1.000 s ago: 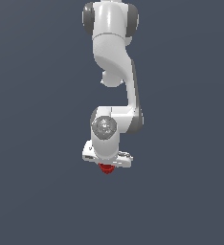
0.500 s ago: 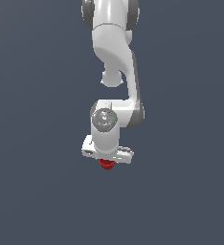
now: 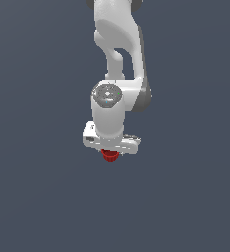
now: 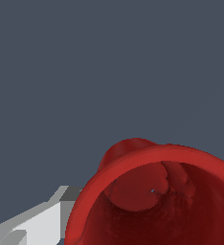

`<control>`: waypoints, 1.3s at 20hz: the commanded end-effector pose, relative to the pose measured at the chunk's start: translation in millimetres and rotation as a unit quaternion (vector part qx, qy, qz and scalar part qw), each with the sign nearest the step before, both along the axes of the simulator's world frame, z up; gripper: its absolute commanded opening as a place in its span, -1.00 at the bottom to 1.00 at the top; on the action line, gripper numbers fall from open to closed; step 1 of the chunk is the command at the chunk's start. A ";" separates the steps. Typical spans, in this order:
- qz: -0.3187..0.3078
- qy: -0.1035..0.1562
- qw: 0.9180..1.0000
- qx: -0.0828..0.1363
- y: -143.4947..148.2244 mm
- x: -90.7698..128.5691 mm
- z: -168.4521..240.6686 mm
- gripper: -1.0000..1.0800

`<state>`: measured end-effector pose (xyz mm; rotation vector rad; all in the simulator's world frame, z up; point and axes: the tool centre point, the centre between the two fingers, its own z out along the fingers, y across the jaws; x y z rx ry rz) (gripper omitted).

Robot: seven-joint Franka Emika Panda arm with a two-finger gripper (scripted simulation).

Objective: Pick up the object and move it to a goal position.

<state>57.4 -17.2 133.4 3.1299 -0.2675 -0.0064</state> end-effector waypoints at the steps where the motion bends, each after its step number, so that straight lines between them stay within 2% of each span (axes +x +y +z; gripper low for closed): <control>1: 0.000 -0.001 1.000 0.000 0.8 -9.6 23.7 -1.00; 26: 0.000 -0.002 1.000 0.000 9.8 -118.9 279.7 -1.00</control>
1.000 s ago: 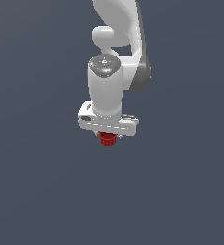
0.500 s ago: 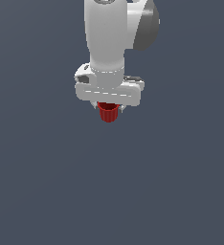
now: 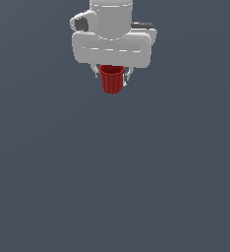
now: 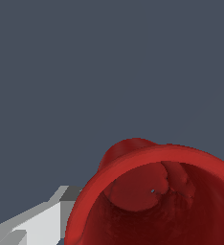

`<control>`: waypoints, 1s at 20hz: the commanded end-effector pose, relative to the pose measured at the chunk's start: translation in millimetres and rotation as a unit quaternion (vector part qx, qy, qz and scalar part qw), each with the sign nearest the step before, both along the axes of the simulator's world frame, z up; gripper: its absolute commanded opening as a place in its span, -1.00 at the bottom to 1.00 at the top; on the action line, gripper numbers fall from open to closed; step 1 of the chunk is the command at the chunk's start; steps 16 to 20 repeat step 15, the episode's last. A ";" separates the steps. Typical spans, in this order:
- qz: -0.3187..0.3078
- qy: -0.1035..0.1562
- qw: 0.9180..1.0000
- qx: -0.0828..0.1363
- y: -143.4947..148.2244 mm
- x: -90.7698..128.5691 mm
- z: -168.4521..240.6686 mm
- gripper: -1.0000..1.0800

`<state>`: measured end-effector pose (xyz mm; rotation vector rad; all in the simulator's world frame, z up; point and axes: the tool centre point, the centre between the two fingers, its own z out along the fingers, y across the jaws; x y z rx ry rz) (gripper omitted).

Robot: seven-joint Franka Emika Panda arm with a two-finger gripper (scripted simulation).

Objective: Pick up the object and move it to a goal position.

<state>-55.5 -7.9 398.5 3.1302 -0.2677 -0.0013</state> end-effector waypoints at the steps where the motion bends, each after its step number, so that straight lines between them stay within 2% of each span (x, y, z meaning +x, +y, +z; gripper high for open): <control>1: 0.000 0.000 1.000 0.000 0.8 -9.2 22.7 -1.00; 10: 0.000 0.000 1.000 0.000 2.6 -26.0 70.1 -1.00; 20: 0.000 0.000 1.000 0.000 2.8 -28.0 76.8 -1.00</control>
